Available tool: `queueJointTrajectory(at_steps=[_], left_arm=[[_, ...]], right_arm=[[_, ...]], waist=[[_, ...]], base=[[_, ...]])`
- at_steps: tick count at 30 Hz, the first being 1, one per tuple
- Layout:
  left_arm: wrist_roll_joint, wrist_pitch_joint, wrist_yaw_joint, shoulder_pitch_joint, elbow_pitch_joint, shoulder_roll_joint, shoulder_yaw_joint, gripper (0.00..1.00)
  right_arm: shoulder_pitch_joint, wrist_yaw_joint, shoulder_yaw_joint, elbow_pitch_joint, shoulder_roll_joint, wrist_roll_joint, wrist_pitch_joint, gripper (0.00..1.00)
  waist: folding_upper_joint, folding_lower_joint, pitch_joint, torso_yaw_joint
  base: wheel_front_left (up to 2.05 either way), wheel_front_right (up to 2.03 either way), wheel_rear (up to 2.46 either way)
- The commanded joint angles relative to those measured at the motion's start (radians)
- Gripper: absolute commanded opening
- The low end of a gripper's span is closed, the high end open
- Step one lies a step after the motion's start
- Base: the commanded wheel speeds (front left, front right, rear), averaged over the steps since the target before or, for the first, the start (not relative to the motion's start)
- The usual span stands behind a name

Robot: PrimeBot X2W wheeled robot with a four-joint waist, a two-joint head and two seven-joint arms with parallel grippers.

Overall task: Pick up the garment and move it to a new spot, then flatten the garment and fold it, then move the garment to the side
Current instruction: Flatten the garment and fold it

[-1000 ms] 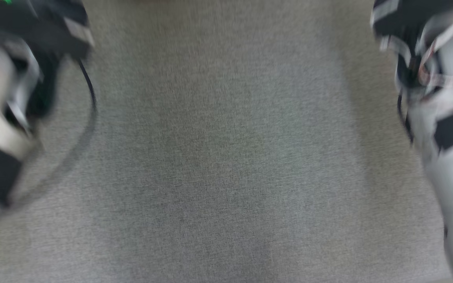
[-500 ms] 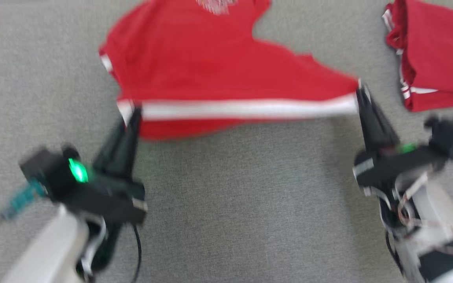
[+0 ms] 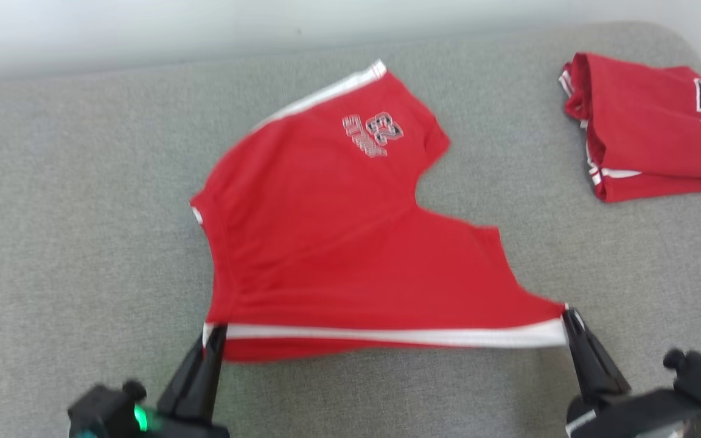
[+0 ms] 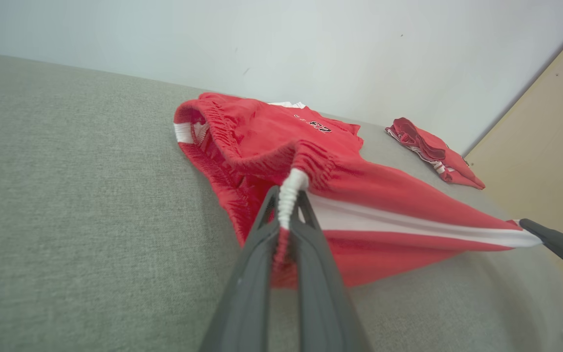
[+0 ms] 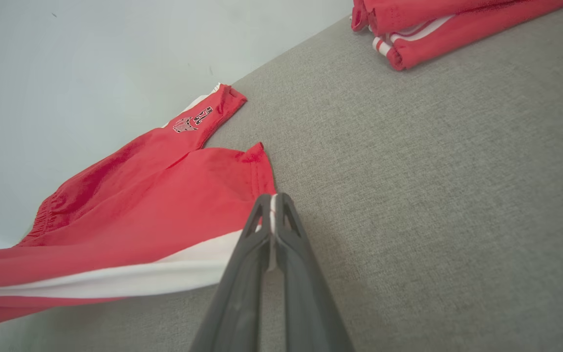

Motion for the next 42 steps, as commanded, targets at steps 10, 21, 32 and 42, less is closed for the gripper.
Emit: queueJointTrajectory(at_steps=[10,21,32,42], left_arm=[[0.071,-0.003,-0.021,0.130,-0.029,-0.072,0.033,0.00],[0.138,-0.003,-0.034,0.036,-0.049,-0.125,-0.001,0.00],[0.114,-0.003,-0.035,-0.192,0.069,-0.153,-0.048,0.00],[0.088,-0.003,-0.034,-0.370,0.201,-0.197,0.001,0.00]], right_arm=[[0.186,-0.003,-0.095,-0.142,0.110,-0.038,0.075,0.00],[0.047,-0.003,-0.143,-0.157,0.068,-0.066,0.111,0.00],[-0.331,-0.003,-0.053,0.060,-0.044,-0.107,0.159,0.00],[-0.768,-0.003,0.053,0.432,-0.098,-0.152,0.127,0.00]], waist=[[0.0001,0.0002,-0.058,0.030],[0.0001,0.0002,-0.050,0.089],[0.0001,0.0002,0.006,0.143],[0.0001,0.0002,0.102,0.186]], base=[[0.00,0.00,0.00],[0.00,0.00,0.00],[0.00,0.00,0.00],[0.00,0.00,0.00]])
